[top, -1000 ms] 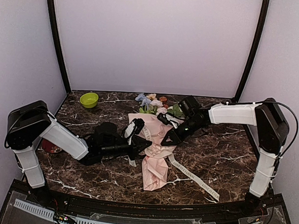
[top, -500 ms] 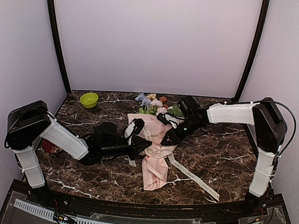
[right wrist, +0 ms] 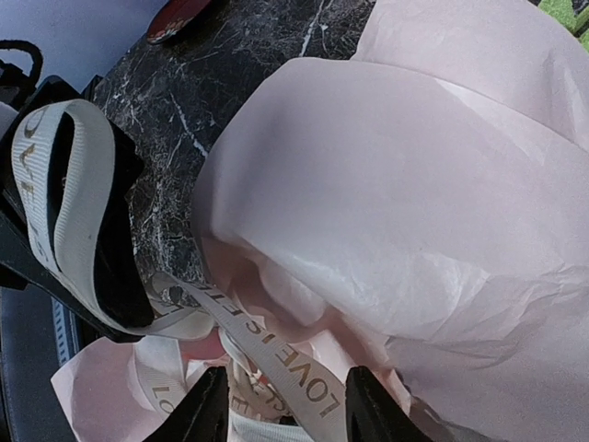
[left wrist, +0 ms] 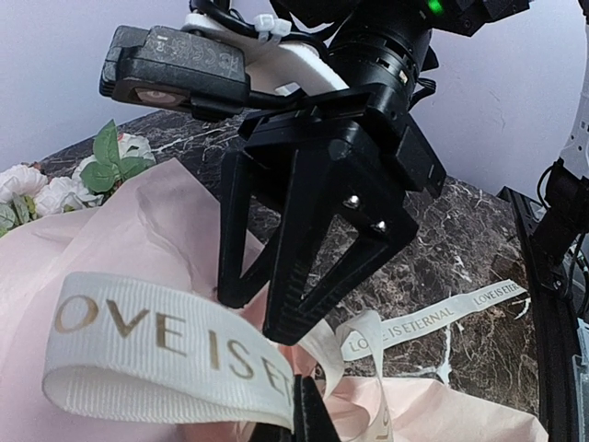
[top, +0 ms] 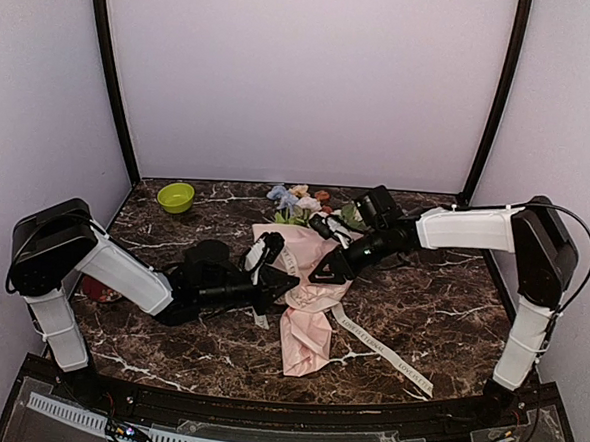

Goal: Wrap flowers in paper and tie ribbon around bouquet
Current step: Cross the half-tied ribbon over the folded bouquet.

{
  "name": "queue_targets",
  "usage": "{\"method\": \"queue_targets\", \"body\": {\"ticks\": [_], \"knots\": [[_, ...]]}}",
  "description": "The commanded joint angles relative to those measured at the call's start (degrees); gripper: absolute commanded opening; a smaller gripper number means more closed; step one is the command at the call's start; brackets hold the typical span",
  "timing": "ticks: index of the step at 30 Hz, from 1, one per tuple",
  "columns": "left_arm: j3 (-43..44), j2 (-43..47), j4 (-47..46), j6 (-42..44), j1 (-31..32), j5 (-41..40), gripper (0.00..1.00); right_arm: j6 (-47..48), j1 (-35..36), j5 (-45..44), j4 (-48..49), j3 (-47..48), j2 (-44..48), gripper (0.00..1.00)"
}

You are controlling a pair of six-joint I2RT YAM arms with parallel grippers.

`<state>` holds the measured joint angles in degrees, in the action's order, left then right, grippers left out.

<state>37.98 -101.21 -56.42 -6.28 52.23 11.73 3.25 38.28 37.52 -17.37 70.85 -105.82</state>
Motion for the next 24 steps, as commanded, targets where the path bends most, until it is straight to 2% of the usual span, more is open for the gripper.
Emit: {"method": "queue_targets", "body": {"ticks": [1,4,8,11,17,24], "knots": [[-1.1,2.3,0.3,0.6,-0.1,0.4,0.0,-0.5,2.0,-2.9,1.4,-0.1,-0.5,0.45],[-1.3,2.6,0.3,0.6,-0.1,0.2,0.0,0.8,3.0,-5.5,-1.1,1.7,-2.0,0.42],[-1.7,3.0,0.4,0.7,-0.1,-0.1,0.0,0.4,3.5,-6.4,-1.3,1.8,-1.2,0.16],[-2.1,3.0,0.2,0.8,-0.1,-0.4,0.0,-0.3,3.5,-6.7,-1.1,1.1,0.8,0.06],[-2.0,2.1,-0.2,0.5,-0.1,-1.0,0.0,-2.1,3.5,-3.6,-0.8,-1.1,6.1,0.02],[-1.7,1.2,-0.7,0.0,-0.1,-0.5,0.0,-4.5,4.5,1.2,0.2,-6.7,10.5,0.03]]}}
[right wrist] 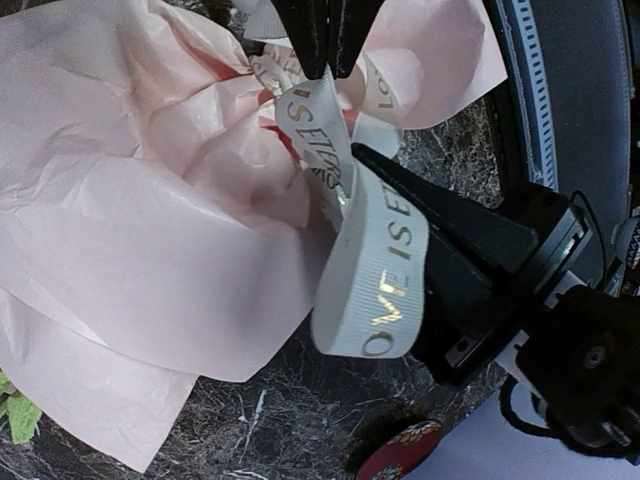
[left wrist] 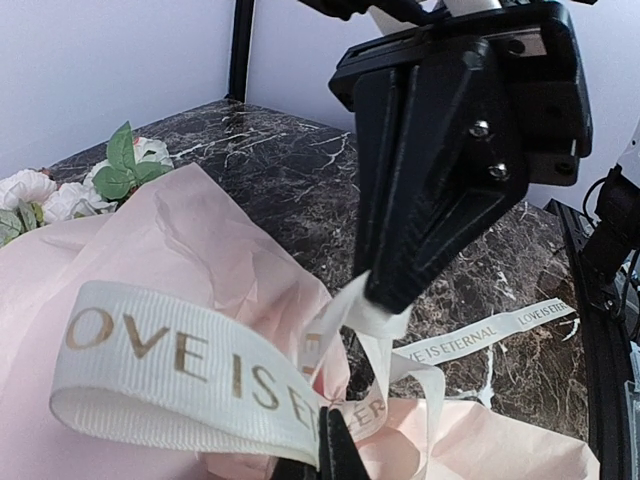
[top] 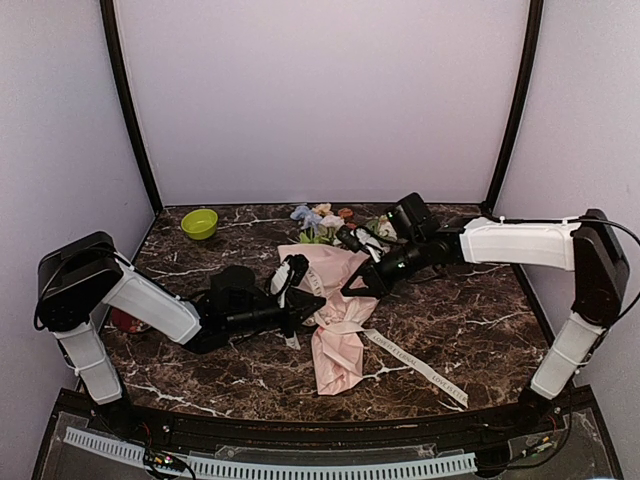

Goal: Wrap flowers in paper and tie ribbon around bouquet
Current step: Cross the half-tied ribbon over the folded bouquet.

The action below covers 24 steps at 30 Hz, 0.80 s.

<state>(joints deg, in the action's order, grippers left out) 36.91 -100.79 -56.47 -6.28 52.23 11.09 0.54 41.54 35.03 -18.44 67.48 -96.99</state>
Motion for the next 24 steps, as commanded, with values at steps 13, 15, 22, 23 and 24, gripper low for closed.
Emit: {"method": "queue_targets", "body": {"ticks": [13,15,22,23,24], "knots": [[-0.8,0.3,-1.1,-0.4,-0.1,0.7,0.0,-3.0,5.7,6.3,-1.4,-7.1,0.5,0.13],[-0.7,0.2,-0.9,-0.4,-0.1,0.9,0.0,-0.7,5.6,4.8,-5.3,-5.3,0.3,0.2],[-0.8,0.4,-0.9,-0.2,-0.1,1.1,0.0,6.0,1.7,2.7,-18.1,4.8,1.2,0.42],[-0.8,0.4,-0.9,-0.3,-0.1,1.0,0.0,6.2,1.1,2.5,-18.1,5.3,1.5,0.43],[-0.8,0.4,-1.0,-0.4,-0.1,1.0,0.0,6.0,0.4,2.1,-17.8,5.7,1.7,0.44]]}}
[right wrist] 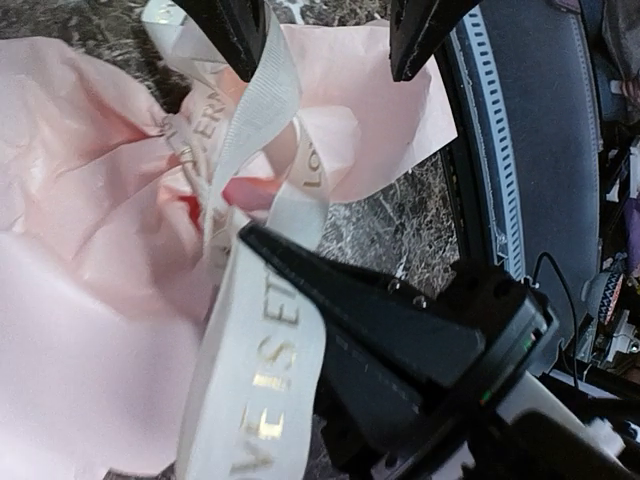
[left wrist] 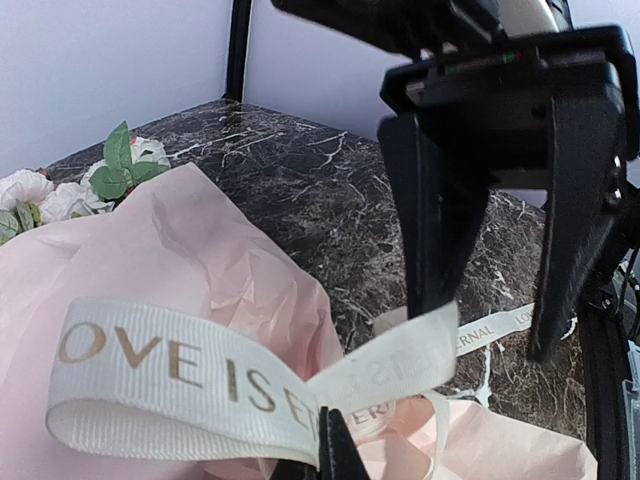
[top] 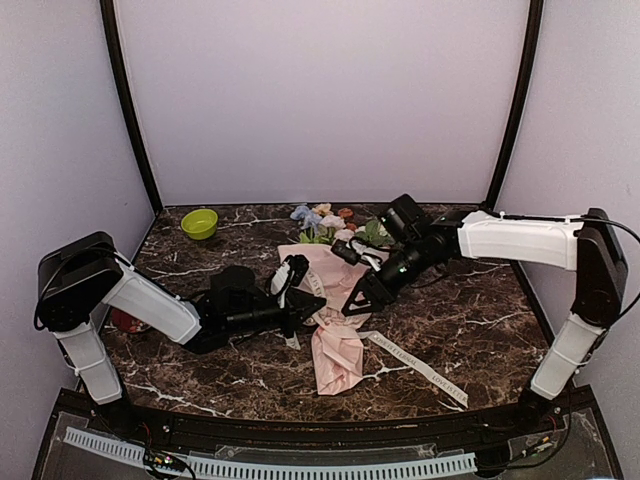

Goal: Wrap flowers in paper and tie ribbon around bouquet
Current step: Cross the half-tied ribbon over the folded bouquet.

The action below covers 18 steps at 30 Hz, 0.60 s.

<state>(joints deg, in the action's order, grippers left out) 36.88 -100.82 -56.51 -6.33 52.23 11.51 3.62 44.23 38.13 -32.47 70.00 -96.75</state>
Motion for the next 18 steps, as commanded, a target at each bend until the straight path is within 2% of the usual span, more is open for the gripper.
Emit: {"method": "queue_targets", "body": {"ticks": [1,5,12,18], "knots": [[-0.8,0.4,-1.0,-0.4,-0.1,0.5,0.0,2.3,-3.4,-1.5,-3.0,3.5,1.5,0.45],[-0.6,0.3,-0.8,-0.3,-0.1,0.9,0.0,-1.4,-5.6,-4.6,1.3,4.5,-1.2,0.44],[-0.6,0.4,-0.5,-0.3,-0.1,0.8,0.0,0.2,-5.7,-8.6,0.6,10.8,-10.1,0.33],[-0.4,0.2,-0.4,-0.4,-0.1,1.0,0.0,3.2,-5.3,-11.2,0.1,12.3,-13.7,0.21]]}}
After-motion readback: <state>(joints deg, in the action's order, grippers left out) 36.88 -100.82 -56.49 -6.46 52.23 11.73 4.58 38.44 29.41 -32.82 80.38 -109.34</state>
